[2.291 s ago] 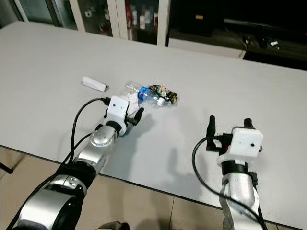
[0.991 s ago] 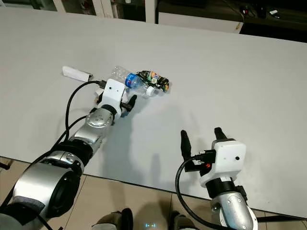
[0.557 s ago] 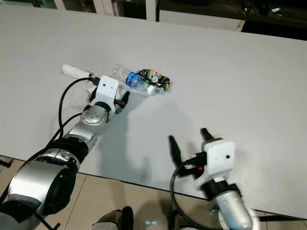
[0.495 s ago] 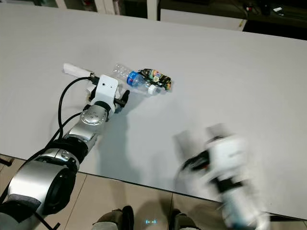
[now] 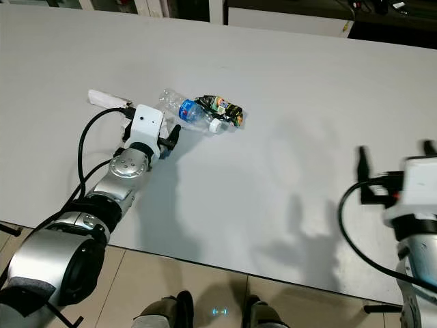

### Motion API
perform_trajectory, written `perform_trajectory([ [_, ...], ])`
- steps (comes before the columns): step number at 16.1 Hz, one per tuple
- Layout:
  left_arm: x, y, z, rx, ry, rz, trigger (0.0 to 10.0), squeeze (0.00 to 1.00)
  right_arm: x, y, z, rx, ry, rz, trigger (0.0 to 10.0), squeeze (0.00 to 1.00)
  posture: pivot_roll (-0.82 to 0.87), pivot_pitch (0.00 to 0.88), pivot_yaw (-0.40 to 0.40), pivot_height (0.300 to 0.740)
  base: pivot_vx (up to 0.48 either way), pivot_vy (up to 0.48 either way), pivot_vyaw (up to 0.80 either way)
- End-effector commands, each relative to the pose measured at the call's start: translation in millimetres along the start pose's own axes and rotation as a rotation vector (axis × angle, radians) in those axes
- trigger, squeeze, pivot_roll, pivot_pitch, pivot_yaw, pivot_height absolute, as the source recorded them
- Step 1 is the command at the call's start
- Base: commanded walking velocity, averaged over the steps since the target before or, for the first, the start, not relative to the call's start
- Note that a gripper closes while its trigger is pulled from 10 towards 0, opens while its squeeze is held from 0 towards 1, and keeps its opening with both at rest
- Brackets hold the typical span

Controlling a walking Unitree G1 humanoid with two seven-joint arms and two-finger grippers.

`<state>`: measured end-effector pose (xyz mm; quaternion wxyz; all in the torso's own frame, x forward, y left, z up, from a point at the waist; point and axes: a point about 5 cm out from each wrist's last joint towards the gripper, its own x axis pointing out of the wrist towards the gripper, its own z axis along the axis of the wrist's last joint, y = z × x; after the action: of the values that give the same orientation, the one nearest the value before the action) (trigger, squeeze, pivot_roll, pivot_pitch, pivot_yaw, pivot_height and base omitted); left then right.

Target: Picking trash to rubbish bin

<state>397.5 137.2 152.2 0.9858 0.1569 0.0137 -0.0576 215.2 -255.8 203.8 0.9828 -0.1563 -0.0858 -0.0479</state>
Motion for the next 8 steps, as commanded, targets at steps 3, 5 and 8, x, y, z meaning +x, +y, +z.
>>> perform_trajectory([
  [3, -1.2, 3.5, -3.2, 0.014, 0.006, -0.005, 10.0, 0.00, 7.3, 13.1, -1.6, 0.088, 0.011, 0.156, 10.0, 0.00, 0.03, 0.230, 0.043, 0.740, 0.000, 0.000, 0.00],
  [5, -0.8, 4.5, -2.0, 0.019, 0.003, -0.011, 10.0, 0.00, 12.7, 17.9, -4.6, 0.115, 0.021, 0.248, 10.0, 0.00, 0.03, 0.235, 0.054, 0.740, 0.000, 0.000, 0.00],
  [8, -0.5, 6.0, -1.1, 0.026, 0.002, -0.020, 10.0, 0.00, 20.9, 18.4, -19.2, 0.177, 0.081, 0.348, 10.0, 0.00, 0.05, 0.234, 0.057, 0.740, 0.000, 0.000, 0.00],
])
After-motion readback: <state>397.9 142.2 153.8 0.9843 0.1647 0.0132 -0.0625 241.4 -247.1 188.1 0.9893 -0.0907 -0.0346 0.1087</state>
